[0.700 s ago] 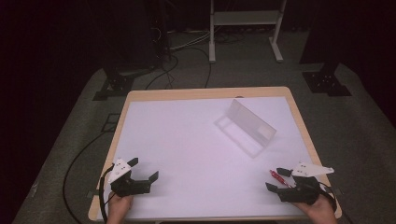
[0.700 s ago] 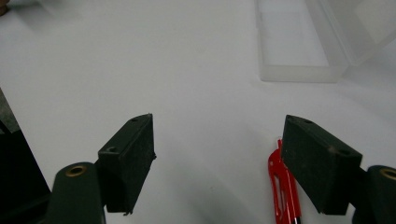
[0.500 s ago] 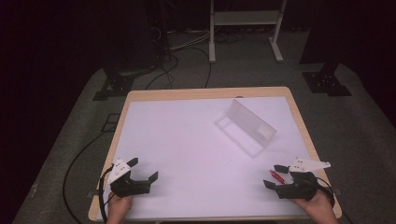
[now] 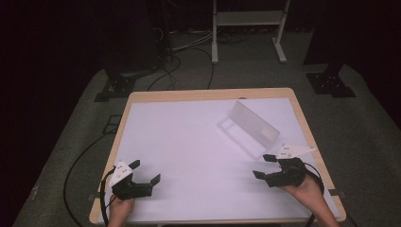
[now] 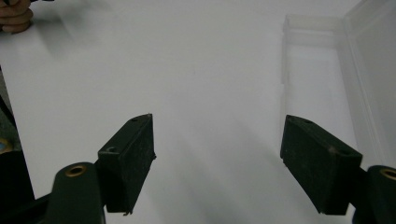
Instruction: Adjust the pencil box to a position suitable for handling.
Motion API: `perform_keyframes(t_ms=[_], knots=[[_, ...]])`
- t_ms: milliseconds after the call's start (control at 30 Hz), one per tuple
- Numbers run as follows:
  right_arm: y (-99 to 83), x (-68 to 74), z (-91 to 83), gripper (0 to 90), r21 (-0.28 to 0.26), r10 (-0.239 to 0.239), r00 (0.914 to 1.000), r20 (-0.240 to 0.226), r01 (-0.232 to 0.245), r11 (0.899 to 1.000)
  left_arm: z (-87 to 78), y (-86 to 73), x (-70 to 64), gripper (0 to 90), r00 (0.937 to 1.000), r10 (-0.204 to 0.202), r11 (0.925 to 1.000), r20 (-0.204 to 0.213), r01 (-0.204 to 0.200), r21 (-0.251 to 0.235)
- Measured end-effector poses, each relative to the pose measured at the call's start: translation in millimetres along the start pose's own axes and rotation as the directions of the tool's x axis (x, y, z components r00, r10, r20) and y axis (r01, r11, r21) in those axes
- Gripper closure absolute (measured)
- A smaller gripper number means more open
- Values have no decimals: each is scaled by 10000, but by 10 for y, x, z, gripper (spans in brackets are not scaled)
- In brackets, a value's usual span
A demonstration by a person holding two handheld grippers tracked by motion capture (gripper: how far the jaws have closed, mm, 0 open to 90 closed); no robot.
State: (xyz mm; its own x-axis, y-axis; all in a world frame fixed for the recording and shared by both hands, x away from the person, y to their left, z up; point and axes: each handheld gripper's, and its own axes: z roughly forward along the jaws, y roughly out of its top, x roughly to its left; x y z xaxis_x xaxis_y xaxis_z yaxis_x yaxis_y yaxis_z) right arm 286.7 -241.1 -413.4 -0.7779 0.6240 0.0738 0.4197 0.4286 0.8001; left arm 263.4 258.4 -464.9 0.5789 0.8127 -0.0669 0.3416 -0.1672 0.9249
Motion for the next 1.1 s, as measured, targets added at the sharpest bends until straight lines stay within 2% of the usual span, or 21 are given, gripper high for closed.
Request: perform_keyframes(t_ms=[333,767,1100], knots=[[272,-64,168,254,265,-414,9991,-62,416,9988,3,2,3,0,10000,-13,10000,10,13,27],[504,-208,422,294,634,-476,9988,-57,479,9968,3,1,4,0,10000,-40,10000,27,40,0],[657,-334,657,304,1150,-523,9986,-68,527,9920,3,2,7,0,10000,-39,10000,45,39,17]])
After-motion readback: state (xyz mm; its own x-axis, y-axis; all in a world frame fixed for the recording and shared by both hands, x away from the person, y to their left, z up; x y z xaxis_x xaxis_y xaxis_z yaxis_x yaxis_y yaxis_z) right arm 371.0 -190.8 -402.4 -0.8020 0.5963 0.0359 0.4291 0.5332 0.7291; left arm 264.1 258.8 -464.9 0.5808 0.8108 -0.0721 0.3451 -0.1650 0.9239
